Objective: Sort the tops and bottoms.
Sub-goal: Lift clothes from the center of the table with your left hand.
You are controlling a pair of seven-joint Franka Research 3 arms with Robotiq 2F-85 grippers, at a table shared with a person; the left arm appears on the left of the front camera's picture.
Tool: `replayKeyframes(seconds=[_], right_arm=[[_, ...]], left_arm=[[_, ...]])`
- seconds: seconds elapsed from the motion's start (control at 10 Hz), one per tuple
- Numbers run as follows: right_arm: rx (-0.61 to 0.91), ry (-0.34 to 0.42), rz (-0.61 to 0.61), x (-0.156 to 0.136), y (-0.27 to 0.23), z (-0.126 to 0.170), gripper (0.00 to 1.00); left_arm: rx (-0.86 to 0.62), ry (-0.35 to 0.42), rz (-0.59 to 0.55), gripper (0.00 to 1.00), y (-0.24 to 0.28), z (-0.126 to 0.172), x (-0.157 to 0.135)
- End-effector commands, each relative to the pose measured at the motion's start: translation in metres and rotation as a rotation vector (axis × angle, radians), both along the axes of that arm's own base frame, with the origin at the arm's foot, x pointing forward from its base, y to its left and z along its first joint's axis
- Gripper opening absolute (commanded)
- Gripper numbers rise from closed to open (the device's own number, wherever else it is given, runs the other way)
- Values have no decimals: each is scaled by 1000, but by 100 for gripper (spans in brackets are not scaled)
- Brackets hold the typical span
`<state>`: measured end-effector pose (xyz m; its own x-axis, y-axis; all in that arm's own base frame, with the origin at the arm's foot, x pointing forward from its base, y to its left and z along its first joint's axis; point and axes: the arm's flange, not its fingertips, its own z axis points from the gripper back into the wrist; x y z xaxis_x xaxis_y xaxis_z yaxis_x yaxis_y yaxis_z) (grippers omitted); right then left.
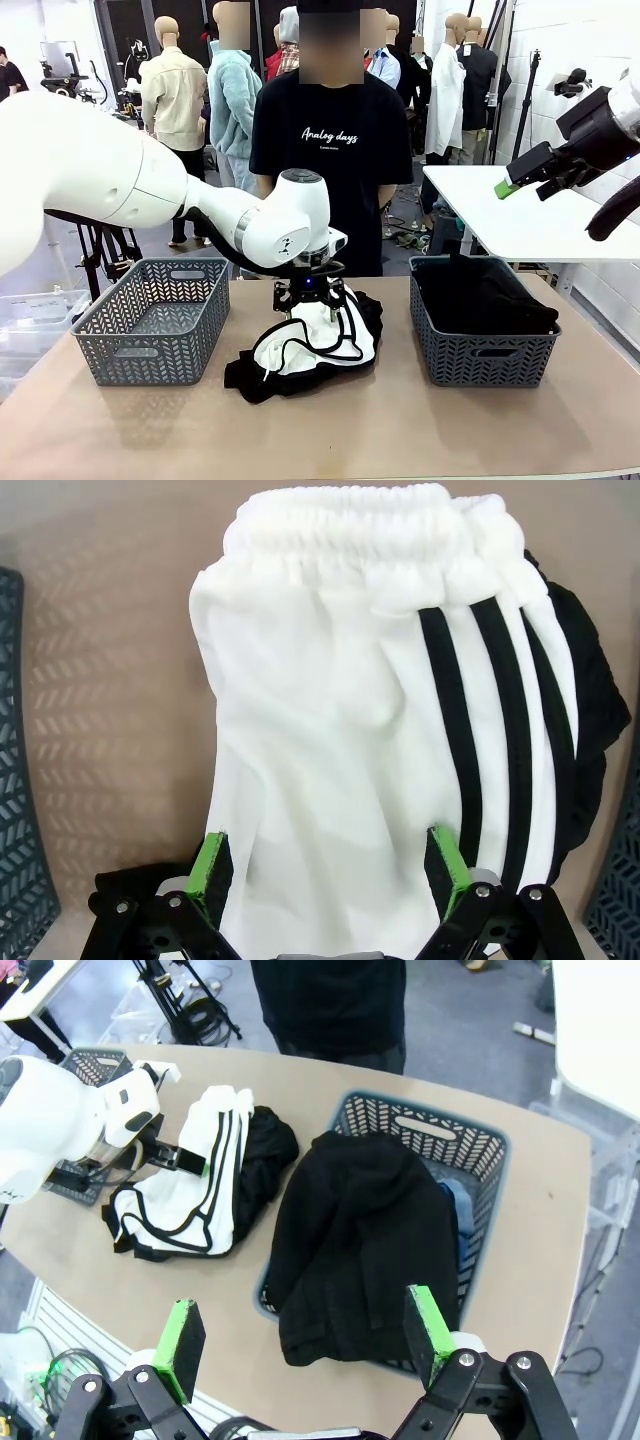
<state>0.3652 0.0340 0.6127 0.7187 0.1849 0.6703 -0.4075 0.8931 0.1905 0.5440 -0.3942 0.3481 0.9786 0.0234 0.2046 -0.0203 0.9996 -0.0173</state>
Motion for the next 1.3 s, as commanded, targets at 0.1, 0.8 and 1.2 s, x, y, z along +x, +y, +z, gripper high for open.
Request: replayKeyframes(seconds=[0.1, 0.8, 1.2], right_arm=[[3, 6, 2, -1, 0, -1, 100], [3, 6, 2, -1, 0, -1, 100], [3, 6, 2, -1, 0, -1, 100]], left_arm=[[-28, -4, 37, 100, 3, -5, -1], [-42, 10, 36, 0, 5, -4, -2], [-54, -3, 50, 0, 6, -2, -3]])
